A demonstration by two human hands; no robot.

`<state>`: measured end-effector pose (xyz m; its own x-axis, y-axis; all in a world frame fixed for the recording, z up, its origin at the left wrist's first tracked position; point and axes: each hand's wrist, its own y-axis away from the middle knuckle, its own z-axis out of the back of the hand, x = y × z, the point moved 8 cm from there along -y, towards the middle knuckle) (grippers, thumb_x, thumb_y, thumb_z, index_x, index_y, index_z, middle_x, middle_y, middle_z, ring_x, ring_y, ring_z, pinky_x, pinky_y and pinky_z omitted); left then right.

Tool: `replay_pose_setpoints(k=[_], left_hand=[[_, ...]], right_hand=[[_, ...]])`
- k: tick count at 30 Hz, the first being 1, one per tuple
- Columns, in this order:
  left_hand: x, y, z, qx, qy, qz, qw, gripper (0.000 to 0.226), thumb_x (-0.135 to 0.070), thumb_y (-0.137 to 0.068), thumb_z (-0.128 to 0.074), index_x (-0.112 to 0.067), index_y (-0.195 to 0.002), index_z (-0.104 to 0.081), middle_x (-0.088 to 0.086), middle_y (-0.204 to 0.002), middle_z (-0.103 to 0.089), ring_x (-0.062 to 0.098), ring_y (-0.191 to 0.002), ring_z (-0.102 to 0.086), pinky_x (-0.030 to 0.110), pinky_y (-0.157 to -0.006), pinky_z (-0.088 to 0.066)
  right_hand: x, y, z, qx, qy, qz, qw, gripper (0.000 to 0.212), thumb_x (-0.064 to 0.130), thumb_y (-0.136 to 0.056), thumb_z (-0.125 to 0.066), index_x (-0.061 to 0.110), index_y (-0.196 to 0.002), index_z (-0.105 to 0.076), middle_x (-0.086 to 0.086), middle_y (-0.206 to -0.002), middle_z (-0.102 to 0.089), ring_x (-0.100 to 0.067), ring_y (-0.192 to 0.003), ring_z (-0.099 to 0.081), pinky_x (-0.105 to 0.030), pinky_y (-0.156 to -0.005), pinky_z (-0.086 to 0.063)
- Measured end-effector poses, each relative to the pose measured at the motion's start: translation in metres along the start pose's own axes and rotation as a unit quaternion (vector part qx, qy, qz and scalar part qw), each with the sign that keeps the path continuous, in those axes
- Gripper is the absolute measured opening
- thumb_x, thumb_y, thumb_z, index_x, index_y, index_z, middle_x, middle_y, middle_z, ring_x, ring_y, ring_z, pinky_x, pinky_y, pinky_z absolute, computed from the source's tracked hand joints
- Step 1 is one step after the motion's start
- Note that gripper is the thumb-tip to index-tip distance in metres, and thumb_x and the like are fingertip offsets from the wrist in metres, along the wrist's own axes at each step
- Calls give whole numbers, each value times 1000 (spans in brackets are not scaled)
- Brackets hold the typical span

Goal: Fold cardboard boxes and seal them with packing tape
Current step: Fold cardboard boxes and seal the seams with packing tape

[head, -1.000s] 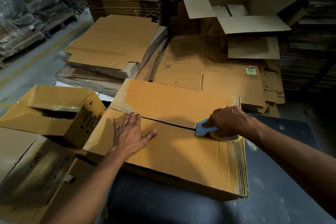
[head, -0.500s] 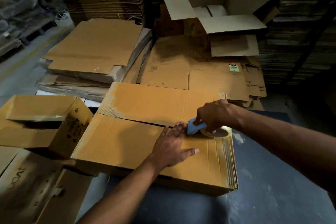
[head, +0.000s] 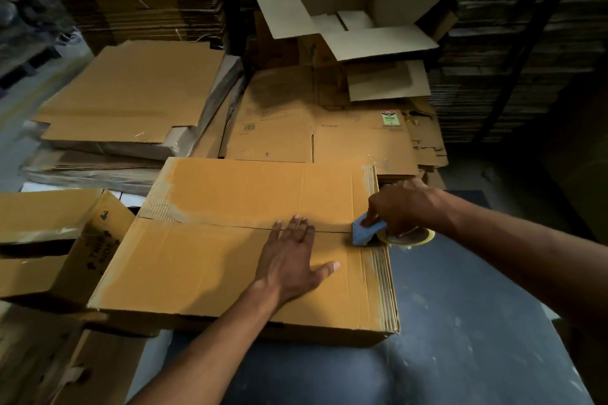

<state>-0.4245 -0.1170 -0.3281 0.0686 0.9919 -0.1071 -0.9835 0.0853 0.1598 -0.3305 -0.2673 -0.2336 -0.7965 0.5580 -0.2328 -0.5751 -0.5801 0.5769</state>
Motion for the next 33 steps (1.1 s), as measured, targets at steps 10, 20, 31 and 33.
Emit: replay_pose_setpoints(k=[10,20,31,33], left_hand=[[-49,-5,-22,13,59,-29,998,115,-96,-83,-18,-18,-166,0,0,-173,8,11,-158,12,47,-128,6],[19,34,-22,65,26,-87,994,102,-90,-90,-26,-29,-164,9,-11,-170,15,2,-155,16,39,-129,6],[9,35,-18,83,-3,-62,995,112,-95,-84,-22,-23,-164,10,-8,-166,23,9,-156,20,46,-128,7],[-15,34,-15,78,12,-22,997,123,-101,-77,-17,-17,-163,12,-4,-165,24,12,-156,21,49,-127,10]], right_hand=[[1,2,10,-21,-4,6,1000,53,42,-95,-66,45,-146,-50,7,-128,-65,-17,-112,-64,-30,-76,-51],[74,-17,35,-25,14,47,998,35,39,-91,-68,25,-123,-66,4,-91,-63,-22,-86,-64,-34,-69,-54],[46,14,8,-19,16,74,997,62,35,-89,-73,38,-147,-52,4,-119,-69,-20,-103,-66,-40,-82,-60],[44,13,5,-20,5,74,997,63,35,-88,-74,38,-147,-53,5,-119,-69,-20,-102,-66,-39,-81,-60]])
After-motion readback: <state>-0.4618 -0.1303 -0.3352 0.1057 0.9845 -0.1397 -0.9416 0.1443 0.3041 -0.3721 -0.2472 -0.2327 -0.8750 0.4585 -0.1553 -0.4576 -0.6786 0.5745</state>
